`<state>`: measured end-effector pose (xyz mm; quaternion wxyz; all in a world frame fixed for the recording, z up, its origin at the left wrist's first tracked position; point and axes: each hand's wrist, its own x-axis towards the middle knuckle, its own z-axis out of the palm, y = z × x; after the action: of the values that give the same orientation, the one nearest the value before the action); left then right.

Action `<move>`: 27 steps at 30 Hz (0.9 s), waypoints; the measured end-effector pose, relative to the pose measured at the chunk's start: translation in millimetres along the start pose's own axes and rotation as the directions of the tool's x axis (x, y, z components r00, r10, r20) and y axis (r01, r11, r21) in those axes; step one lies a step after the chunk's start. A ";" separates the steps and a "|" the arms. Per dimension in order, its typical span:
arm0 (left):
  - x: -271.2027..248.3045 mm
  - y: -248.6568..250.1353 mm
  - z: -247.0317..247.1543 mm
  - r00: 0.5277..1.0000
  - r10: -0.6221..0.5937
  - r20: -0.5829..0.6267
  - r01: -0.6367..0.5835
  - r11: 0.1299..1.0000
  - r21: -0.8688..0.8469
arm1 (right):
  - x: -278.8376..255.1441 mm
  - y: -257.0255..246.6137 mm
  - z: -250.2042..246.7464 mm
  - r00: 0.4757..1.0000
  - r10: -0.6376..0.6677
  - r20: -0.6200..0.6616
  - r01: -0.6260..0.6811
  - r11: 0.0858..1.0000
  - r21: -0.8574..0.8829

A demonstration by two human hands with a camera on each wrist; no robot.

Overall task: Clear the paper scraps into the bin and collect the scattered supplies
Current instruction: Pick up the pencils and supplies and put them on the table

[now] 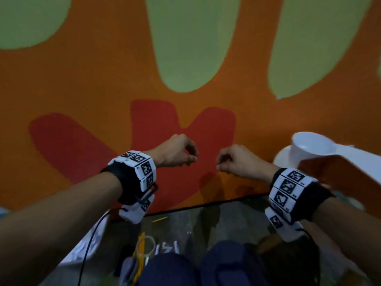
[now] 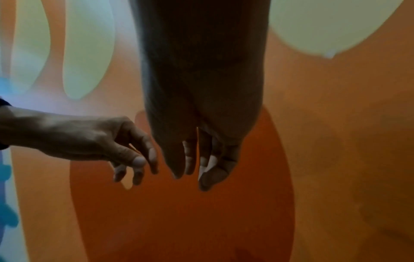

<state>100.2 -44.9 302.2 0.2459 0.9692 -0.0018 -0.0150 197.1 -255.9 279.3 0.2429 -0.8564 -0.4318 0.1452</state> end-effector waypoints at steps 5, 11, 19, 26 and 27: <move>-49.6 -108.5 48.6 0.972 -0.231 0.033 0.233 0.967 -0.099 | 65.5 -0.5 104.5 0.986 0.013 0.164 -0.023 0.998 0.061; -97.2 -211.0 173.9 0.856 -0.503 0.122 0.514 0.852 -0.095 | 105.1 22.4 248.5 0.897 0.025 0.441 -0.038 0.999 0.020; -131.9 -287.4 304.7 0.682 -0.679 0.273 0.724 0.680 -0.117 | 114.6 77.5 389.2 0.798 0.029 0.602 -0.070 0.997 0.044; -130.6 -302.2 371.1 0.626 -0.717 0.307 0.772 0.625 -0.115 | 115.1 98.9 454.1 0.738 0.230 0.634 -0.215 0.971 -0.101; -129.8 -303.3 378.6 0.623 -0.733 0.274 0.777 0.620 -0.108 | 111.5 103.3 459.9 0.751 0.250 0.611 -0.225 0.967 -0.118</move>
<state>-42.0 42.7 -171.4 0.3188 0.8392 0.3839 -0.2163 120.6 -84.5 -167.3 0.0506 -0.8127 -0.3780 0.4406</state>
